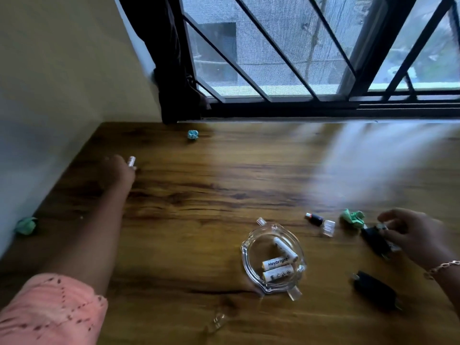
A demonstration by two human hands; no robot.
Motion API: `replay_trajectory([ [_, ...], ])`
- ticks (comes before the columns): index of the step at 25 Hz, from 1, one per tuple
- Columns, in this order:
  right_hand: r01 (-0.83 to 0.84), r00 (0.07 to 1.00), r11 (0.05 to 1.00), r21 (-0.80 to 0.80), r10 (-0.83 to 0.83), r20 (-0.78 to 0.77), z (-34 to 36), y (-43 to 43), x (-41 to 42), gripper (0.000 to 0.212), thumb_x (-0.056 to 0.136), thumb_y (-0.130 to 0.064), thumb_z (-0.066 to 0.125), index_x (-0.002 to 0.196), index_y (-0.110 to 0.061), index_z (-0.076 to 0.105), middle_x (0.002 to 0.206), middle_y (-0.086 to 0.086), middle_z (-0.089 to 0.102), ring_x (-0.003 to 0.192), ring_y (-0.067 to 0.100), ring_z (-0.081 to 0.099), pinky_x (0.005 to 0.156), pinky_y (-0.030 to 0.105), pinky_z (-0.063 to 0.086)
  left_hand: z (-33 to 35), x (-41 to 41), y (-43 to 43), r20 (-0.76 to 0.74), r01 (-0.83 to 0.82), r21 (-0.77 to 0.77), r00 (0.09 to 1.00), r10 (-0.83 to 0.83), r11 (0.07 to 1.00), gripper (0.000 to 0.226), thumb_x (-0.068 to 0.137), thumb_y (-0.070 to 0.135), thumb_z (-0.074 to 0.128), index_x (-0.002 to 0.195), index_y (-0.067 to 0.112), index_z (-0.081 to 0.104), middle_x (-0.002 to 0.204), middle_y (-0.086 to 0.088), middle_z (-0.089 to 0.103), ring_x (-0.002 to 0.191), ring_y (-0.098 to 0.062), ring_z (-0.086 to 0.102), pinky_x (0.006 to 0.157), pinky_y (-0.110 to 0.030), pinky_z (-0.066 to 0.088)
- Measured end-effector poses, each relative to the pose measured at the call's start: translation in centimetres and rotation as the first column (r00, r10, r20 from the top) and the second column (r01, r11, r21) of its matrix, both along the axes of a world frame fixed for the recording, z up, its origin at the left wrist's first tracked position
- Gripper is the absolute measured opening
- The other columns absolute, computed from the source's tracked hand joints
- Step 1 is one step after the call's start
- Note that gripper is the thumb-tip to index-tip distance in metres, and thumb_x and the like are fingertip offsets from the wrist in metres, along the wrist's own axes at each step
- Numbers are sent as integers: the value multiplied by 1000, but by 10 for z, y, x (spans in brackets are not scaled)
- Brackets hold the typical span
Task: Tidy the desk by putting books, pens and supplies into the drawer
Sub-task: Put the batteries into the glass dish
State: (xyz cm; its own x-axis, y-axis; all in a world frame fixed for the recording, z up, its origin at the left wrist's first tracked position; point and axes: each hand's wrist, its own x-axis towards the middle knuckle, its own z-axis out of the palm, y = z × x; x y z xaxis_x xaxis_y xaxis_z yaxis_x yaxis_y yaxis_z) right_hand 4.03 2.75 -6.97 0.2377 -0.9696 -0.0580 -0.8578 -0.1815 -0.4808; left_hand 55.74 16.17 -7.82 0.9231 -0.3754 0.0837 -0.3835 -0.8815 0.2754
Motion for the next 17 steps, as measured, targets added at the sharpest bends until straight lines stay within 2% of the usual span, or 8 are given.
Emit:
replay_trajectory([
  [3,28,999,1000,12,-28,16,2,1,-10,37,65,-10,82,57,-38,59,55,-6,57,50,18,55,52,32,47,0,-2,3,19,-21,-4,1000,22,1000,36,92,22,58,102,-12,63,108,-33,61,102,-47,56,79,-47,47],
  [5,-7,996,1000,9,7,85,17,4,-11,30,63,-36,82,66,-57,61,55,-11,60,59,6,61,52,19,47,13,-23,7,-12,35,-123,999,-37,992,36,92,26,57,97,-8,65,102,-26,65,94,-42,60,73,-41,48],
  [7,-127,969,989,75,108,220,40,17,7,40,53,-39,86,69,-64,59,56,-15,65,58,-8,60,55,6,46,31,-74,11,-83,216,-316,964,-254,924,20,89,16,61,97,-3,65,93,-11,64,83,-28,58,62,-31,45],
  [9,-340,899,930,139,278,338,61,39,45,34,44,-61,79,74,-57,64,68,-17,69,58,-3,63,58,11,51,48,-144,21,-126,479,-389,819,-560,787,13,84,9,66,96,5,67,89,-5,60,79,-18,54,62,-26,41],
  [10,-429,867,890,156,357,347,68,51,64,26,54,-56,79,77,-50,67,72,-9,71,59,2,63,62,22,55,52,-175,26,-117,611,-367,717,-687,701,13,82,11,67,94,9,68,90,-2,61,81,-15,53,66,-26,41],
  [12,-493,846,857,148,433,312,65,65,96,17,72,-18,77,79,-32,70,71,0,68,61,11,61,66,36,55,49,-217,36,-101,818,-200,531,-842,540,15,85,21,64,100,17,66,100,4,58,92,-11,49,77,-26,41],
  [14,-542,837,835,91,527,150,55,71,119,18,77,-12,70,90,-24,70,76,-6,64,69,12,59,70,31,50,39,-237,39,-97,906,-32,418,-903,422,22,91,24,54,112,23,60,114,7,51,107,-11,43,87,-26,36],
  [17,-608,794,792,64,607,28,46,78,138,23,81,-17,62,102,-22,68,83,-6,64,82,14,59,69,25,41,27,-250,41,-101,933,-21,356,-929,360,31,92,15,47,121,17,56,128,2,48,116,-19,41,95,-32,37],
])
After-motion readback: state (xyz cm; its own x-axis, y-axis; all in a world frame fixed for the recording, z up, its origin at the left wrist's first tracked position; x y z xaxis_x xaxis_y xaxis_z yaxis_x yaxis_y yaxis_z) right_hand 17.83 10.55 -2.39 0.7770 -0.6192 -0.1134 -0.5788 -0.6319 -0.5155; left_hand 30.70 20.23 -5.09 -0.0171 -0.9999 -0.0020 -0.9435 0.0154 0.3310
